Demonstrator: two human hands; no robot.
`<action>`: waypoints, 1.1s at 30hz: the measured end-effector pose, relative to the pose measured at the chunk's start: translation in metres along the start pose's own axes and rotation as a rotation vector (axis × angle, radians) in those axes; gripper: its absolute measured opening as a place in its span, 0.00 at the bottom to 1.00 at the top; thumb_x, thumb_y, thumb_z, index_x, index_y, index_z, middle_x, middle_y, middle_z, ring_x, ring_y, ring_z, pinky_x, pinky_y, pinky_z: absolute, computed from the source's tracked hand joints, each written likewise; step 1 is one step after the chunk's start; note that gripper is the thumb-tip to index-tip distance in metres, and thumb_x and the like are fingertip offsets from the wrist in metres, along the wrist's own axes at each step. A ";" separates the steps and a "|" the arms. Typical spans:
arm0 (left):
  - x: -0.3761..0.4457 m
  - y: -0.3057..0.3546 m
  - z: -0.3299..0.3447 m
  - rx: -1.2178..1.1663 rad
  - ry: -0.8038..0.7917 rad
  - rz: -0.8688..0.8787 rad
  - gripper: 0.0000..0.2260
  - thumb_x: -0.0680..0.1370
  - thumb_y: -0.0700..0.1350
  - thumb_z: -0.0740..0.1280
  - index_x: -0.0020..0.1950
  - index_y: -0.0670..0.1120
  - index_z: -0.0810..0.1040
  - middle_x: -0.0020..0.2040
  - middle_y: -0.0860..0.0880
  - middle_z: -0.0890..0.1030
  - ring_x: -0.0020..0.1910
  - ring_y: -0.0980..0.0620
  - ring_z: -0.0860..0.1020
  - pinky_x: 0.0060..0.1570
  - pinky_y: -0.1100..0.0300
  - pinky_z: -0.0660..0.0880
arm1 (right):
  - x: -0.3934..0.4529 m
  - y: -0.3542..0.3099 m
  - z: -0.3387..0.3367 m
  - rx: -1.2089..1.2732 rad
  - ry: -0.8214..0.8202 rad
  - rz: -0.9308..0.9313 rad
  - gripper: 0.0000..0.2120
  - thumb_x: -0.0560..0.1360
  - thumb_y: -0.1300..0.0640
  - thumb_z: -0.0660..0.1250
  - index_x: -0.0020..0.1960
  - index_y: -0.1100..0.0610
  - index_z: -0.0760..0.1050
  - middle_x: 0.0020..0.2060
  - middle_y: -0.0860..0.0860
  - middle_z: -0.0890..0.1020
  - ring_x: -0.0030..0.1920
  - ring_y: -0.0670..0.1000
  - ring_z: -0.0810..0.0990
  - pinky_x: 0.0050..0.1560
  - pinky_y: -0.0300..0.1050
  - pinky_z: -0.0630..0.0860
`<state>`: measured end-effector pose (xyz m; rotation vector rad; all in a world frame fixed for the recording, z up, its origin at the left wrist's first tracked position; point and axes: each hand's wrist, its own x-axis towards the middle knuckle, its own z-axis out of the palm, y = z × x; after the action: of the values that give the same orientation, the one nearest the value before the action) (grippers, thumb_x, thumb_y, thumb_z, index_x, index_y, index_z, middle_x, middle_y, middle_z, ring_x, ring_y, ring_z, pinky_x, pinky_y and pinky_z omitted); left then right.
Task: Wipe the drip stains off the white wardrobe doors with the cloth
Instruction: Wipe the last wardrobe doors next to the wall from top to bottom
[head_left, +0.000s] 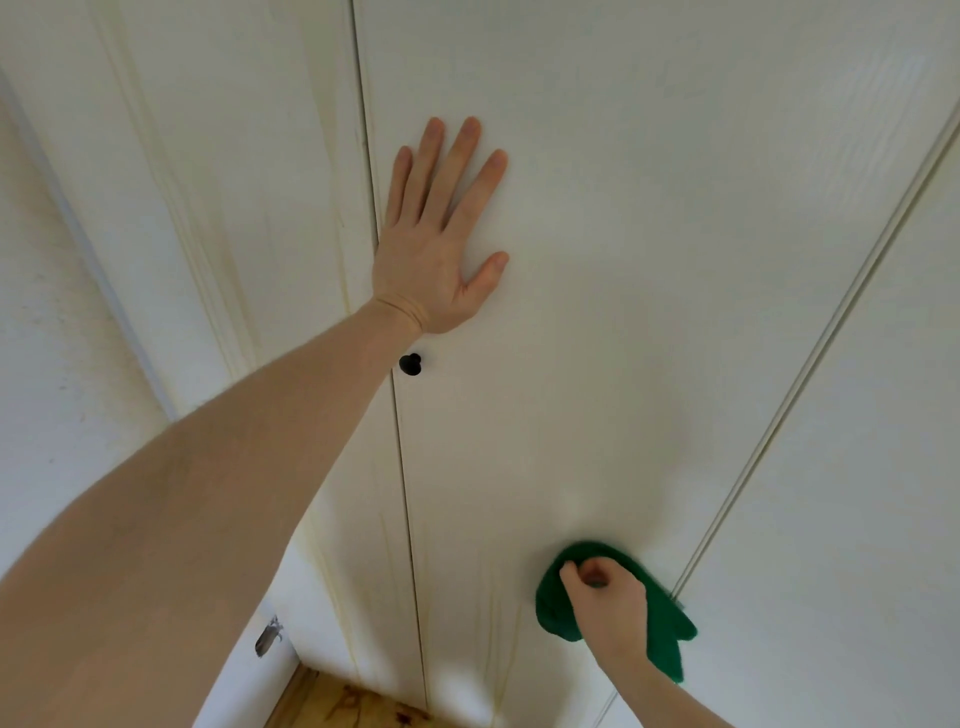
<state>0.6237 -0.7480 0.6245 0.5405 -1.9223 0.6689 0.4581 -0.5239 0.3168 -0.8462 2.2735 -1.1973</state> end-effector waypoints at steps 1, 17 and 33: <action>0.000 0.000 0.000 0.003 -0.001 -0.001 0.32 0.79 0.55 0.62 0.79 0.39 0.63 0.78 0.33 0.61 0.78 0.29 0.55 0.77 0.34 0.51 | -0.003 -0.009 0.006 0.029 -0.019 -0.036 0.11 0.74 0.55 0.75 0.35 0.54 0.79 0.29 0.47 0.82 0.34 0.48 0.81 0.39 0.43 0.77; 0.001 -0.001 0.003 0.009 0.005 0.000 0.32 0.78 0.55 0.62 0.78 0.38 0.65 0.77 0.32 0.62 0.77 0.28 0.56 0.77 0.35 0.50 | -0.015 -0.137 0.125 -0.369 -0.608 -0.734 0.12 0.79 0.48 0.68 0.46 0.56 0.80 0.38 0.51 0.83 0.37 0.50 0.79 0.39 0.45 0.77; 0.000 -0.001 0.002 0.002 0.024 0.010 0.32 0.79 0.55 0.61 0.78 0.38 0.64 0.77 0.32 0.62 0.77 0.28 0.56 0.76 0.33 0.52 | 0.028 -0.019 0.028 -0.780 -0.557 -0.479 0.12 0.77 0.48 0.69 0.37 0.48 0.70 0.32 0.43 0.76 0.33 0.45 0.74 0.38 0.41 0.72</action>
<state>0.6229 -0.7501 0.6237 0.5224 -1.9035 0.6801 0.4613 -0.5680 0.3152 -1.8113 2.0744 -0.0985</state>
